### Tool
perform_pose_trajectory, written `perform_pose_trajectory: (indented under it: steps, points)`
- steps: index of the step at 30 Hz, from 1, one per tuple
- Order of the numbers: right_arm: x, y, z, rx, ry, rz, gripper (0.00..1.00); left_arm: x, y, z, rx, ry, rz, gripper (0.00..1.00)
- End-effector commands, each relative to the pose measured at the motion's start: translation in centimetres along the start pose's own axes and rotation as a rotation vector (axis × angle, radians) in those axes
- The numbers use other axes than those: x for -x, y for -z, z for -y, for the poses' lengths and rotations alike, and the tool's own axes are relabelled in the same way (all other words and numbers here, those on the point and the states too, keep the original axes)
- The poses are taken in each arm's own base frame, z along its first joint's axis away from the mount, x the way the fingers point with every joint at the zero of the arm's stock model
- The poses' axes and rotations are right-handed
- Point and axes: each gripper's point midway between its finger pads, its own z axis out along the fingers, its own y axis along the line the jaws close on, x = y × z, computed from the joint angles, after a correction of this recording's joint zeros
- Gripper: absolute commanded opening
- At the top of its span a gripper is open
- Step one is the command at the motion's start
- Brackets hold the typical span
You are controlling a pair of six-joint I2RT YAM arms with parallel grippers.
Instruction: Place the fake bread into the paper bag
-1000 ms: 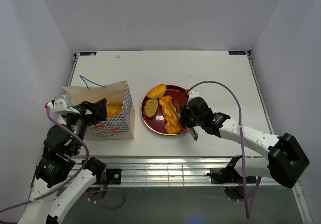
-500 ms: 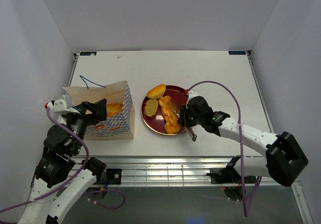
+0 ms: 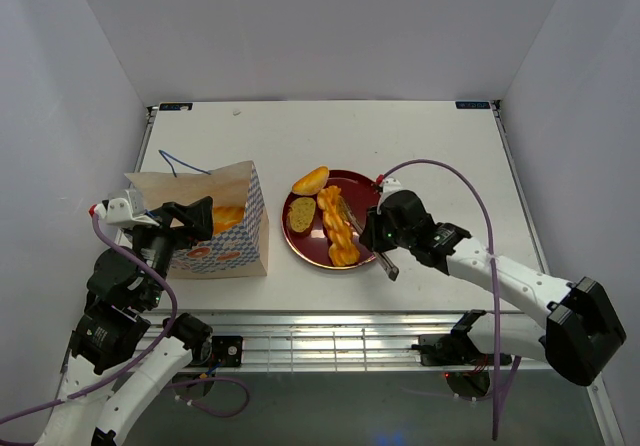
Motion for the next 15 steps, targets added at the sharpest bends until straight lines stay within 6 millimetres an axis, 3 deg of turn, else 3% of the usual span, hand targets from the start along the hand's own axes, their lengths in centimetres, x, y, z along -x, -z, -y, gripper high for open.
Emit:
perform_pose_trajectory:
  steps: [1,11,15]
  points:
    - [4.3,3.0,-1.4,0.033,0.005,0.140,0.17,0.1,-0.1,0.3,-0.010,-0.010,-0.008,0.93]
    - [7.9,9.3,-1.5,0.007,0.007,0.287,0.16,0.4,0.0,0.6,-0.021,0.001,-0.007,0.93]
    - [9.7,11.8,-2.6,0.068,0.040,0.381,0.15,0.5,0.0,0.7,-0.025,0.004,-0.008,0.93]
